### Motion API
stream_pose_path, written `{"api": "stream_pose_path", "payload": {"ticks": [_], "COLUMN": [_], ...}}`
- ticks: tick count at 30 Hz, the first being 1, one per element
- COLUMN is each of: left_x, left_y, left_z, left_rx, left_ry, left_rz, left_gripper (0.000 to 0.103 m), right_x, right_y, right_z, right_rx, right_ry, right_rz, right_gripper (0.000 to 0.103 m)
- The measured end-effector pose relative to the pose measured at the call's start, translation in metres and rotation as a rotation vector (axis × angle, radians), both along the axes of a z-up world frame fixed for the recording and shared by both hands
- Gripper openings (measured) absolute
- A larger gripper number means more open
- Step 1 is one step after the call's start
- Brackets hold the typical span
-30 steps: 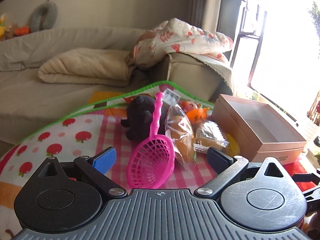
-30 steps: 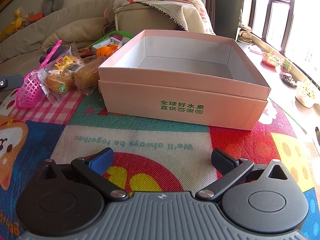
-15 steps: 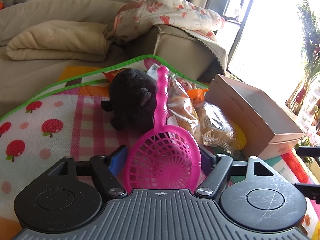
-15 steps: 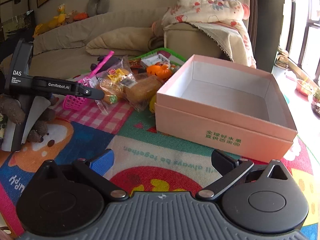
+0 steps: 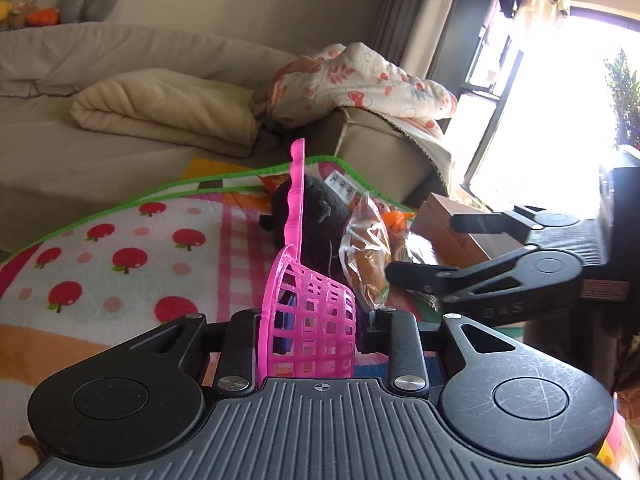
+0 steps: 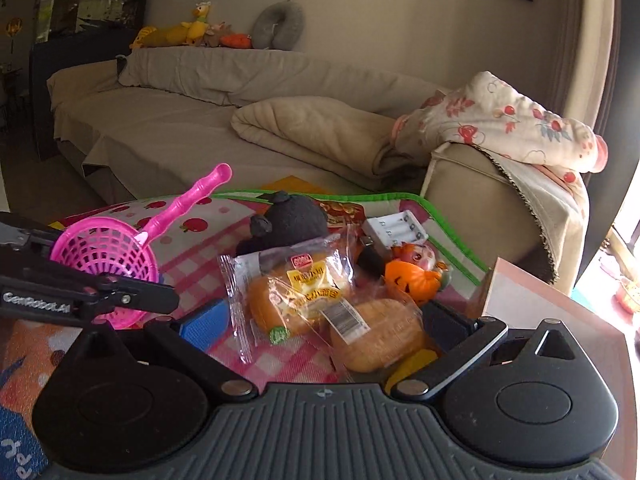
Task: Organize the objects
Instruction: 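Grasp the pink basket handle with the left tool while the right tool grasps a packaged bread roll, then place the pink basket into the pink box with the left tool while the right tool carries the bread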
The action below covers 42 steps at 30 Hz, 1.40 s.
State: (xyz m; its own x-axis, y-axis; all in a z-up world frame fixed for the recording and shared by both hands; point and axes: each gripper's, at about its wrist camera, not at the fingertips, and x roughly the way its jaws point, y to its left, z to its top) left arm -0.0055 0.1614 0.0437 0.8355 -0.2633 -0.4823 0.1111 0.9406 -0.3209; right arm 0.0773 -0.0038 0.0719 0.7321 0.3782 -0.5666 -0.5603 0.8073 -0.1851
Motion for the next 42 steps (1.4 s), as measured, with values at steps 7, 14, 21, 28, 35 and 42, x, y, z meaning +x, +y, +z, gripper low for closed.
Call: {"api": "stream_pose_path", "payload": {"ticks": [7,14,21,28,35,42], "left_x": [-0.017,-0.022,-0.038,-0.052,-0.05,0.024], "left_y": [0.028,0.029,0.002,-0.043,-0.111,-0.19], "left_z": [-0.006,-0.013,0.001,0.015,0.033,0.079], "left_rx": [-0.042,-0.059,-0.042,-0.008,0.049,0.072], "left_ry": [0.025,0.048,0.031,0.027,-0.001,-0.142], "left_rz": [0.068,0.069,0.025,-0.088,-0.253,-0.299], "left_gripper": [0.031,0.031,0.031,0.031,0.031,0.032], "right_x": [0.046,0.036,-0.02,-0.091,-0.144,-0.16], "right_y": [0.057,0.059,0.016,-0.065,-0.149,-0.199], "right_z": [-0.029,-0.021,0.008,0.025,0.042,0.029], "right_rx": [-0.118,-0.107,-0.05,0.1,0.194,0.212], "right_ry": [0.046,0.061,0.118,0.177,0.124,0.096], "right_rz": [0.091,0.07,0.072,-0.001,-0.182,-0.297], "right_gripper": [0.103,0.065,0.024,0.022,0.013,0.011]}}
